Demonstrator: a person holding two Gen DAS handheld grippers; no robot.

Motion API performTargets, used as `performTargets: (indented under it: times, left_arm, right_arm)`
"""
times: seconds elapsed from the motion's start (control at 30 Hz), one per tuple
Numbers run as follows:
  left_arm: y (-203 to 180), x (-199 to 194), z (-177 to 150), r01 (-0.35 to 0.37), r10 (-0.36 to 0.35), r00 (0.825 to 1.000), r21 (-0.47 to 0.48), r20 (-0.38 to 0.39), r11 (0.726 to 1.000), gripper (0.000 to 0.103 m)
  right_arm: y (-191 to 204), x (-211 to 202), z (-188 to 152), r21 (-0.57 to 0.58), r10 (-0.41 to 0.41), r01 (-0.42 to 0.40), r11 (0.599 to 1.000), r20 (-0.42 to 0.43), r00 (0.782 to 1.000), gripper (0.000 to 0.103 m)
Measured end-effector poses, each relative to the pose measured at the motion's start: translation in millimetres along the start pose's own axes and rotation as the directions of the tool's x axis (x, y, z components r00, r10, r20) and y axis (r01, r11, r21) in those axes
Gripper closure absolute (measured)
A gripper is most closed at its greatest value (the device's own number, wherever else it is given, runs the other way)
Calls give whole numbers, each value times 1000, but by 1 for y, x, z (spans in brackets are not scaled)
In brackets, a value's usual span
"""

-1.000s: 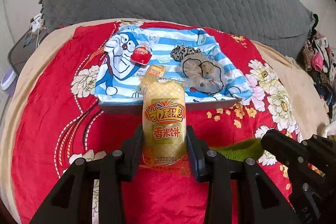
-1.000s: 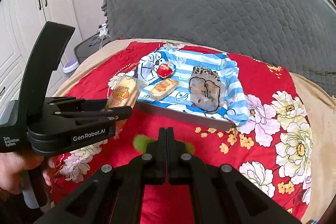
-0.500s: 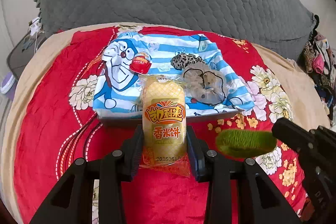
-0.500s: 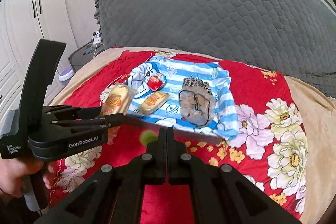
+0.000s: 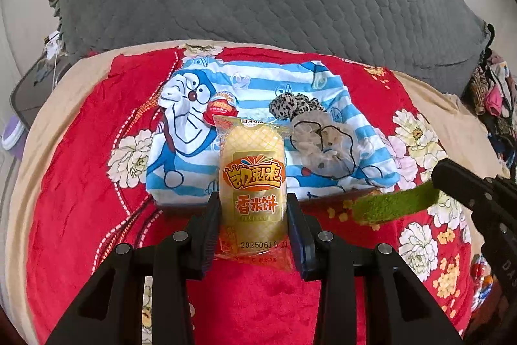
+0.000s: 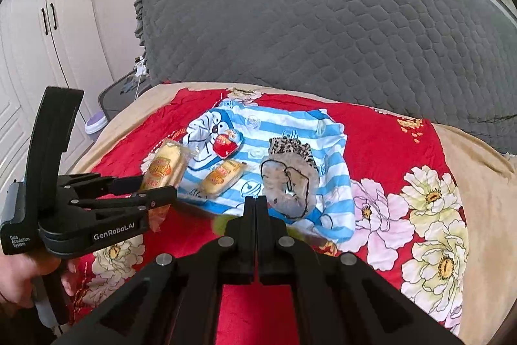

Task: Organize objects
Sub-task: 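Lift the snack cake with the left tool while the right tool lifts the green ring, then carry the snack cake over the shirt while the right tool carries the ring beside it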

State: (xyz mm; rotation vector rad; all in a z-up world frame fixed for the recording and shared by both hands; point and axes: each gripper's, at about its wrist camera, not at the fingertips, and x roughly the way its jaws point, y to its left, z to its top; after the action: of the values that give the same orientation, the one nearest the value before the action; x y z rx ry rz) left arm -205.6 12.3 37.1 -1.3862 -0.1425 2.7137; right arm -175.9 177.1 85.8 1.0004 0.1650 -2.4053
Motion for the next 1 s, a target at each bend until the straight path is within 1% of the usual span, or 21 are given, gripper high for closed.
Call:
performTargets:
  times: [0.63, 1.0]
  left_arm:
    - [10, 10, 20, -27, 27, 1000, -11, 16, 1000, 64]
    - [8, 7, 33, -29, 29, 999, 3, 32, 1000, 64]
  right_arm:
    - [-1, 19, 36, -20, 6, -5, 1000, 23, 1000, 103]
    - [2, 20, 46, -37, -1, 2, 999, 35, 999, 103]
